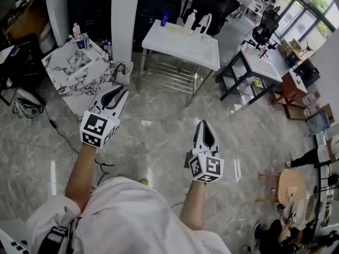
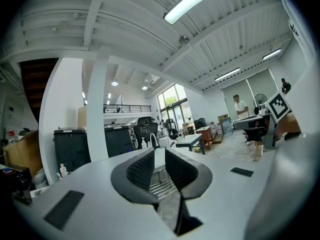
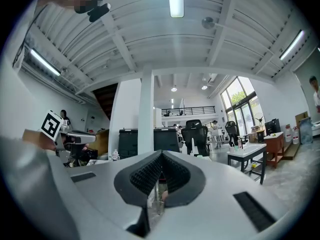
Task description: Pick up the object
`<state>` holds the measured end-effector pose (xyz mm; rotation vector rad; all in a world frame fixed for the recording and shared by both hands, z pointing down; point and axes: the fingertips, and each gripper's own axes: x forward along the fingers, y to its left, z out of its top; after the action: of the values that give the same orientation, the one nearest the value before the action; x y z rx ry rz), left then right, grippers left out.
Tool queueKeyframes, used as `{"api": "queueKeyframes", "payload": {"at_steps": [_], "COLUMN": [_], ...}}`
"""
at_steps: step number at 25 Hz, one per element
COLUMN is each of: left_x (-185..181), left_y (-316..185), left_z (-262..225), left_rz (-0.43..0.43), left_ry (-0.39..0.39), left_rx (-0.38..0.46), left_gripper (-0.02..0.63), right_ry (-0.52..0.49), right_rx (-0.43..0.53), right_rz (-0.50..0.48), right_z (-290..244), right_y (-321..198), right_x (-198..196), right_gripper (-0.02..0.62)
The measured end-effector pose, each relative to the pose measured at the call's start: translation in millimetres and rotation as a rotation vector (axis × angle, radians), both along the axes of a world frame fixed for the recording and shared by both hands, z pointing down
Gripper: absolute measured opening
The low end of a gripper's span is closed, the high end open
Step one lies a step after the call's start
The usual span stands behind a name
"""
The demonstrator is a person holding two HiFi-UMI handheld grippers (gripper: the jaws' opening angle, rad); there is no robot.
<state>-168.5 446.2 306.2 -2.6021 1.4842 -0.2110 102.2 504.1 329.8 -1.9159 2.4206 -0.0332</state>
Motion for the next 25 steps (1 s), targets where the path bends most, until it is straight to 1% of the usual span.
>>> {"api": "queueKeyframes", "payload": {"at_steps": [9, 15, 20, 25], "left_x": [31.6, 42.5, 42.3, 34.4], "left_y": [-2.7, -18.7, -45.9, -93.5], "left_z": [17.1, 23.1, 26.6, 36.6], "left_rz": [-0.023, -0.029, -0.041, -0.049], "left_ry": [-0.018, -0.032, -0.036, -0.025], "left_rx": [-0.013, -0.019, -0.009, -0.020], "left_gripper": [0.067, 0.067, 0.067, 0.067], "right_ry": [-0.017, -0.032, -0.047, -0.073], "right_rx": [0.001, -0.008, 0.000, -0.009], "right_rz": [-0.026, -0.038, -0.046, -0.046], "right_z": [16.1, 23.2, 29.1, 35.7], "right_y": [-9.5, -29.0, -58.8, -108.1], "right_x": [30.5, 43.2, 45.4, 41.8], "right_gripper": [0.006, 0.006, 0.006, 0.006]}}
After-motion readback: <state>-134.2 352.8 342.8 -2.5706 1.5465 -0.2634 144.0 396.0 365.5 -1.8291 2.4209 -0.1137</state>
